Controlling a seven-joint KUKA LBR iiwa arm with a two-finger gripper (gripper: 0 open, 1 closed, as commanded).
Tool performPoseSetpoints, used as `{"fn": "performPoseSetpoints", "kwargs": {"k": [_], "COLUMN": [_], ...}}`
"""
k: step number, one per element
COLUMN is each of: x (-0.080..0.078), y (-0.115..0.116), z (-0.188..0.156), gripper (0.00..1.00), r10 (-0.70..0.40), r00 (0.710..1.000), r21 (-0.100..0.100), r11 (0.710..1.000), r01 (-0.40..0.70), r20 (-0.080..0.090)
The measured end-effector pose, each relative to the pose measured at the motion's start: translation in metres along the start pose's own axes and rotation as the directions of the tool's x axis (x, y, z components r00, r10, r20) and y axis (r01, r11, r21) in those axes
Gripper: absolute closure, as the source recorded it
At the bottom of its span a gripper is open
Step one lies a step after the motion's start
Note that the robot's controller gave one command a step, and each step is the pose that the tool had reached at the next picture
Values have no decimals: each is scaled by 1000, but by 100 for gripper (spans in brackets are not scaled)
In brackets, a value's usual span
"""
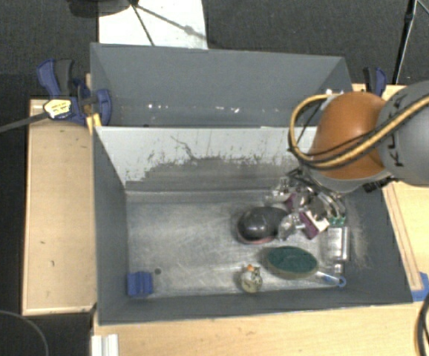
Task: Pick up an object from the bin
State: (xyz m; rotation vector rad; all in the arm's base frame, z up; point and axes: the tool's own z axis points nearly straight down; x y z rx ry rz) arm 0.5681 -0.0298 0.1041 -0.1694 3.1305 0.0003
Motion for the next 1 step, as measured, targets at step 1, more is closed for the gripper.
{"fn": "performPoseSetpoints", "kwargs": {"k": [1], "x": [18], "y": [-14], "z": [-116], "gripper": [100], "r10": [8], "r00": [1000], "r21": [2], "r11": [1000], "r01": [-8], "r20": [4]}}
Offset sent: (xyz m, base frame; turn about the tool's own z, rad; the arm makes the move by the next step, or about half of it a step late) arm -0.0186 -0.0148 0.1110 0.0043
